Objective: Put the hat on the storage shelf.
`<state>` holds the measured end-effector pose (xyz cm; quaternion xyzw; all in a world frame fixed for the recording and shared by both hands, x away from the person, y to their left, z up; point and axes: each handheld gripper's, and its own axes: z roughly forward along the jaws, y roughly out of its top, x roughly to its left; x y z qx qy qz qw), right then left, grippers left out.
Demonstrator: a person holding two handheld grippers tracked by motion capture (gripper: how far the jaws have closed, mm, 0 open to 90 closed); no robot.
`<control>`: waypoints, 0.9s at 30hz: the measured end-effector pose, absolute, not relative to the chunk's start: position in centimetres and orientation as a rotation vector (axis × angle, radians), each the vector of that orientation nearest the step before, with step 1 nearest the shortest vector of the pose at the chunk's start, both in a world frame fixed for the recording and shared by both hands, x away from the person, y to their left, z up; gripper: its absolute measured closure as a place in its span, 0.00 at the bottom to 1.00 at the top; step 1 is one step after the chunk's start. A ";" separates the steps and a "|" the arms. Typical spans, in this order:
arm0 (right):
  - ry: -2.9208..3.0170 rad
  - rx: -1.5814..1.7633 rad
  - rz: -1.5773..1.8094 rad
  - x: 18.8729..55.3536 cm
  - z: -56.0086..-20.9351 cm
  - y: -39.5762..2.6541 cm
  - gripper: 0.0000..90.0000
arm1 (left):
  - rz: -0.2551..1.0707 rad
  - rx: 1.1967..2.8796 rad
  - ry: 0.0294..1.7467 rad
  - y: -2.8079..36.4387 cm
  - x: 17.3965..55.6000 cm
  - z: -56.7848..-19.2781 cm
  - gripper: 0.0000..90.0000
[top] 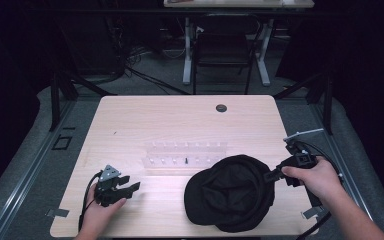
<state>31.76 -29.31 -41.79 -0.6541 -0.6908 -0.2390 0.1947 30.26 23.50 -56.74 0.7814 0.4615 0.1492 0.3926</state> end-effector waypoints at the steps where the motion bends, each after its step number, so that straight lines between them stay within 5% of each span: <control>1: -1.943 -1.809 -0.661 31.8 -41.5 -29.4 0.98 | 0.378 1.983 1.172 23.5 30.3 -56.7 0.52; 27: -1.775 -1.738 -0.832 31.8 -38.6 -29.9 0.98 | 0.383 1.978 1.175 23.5 30.3 -56.7 0.52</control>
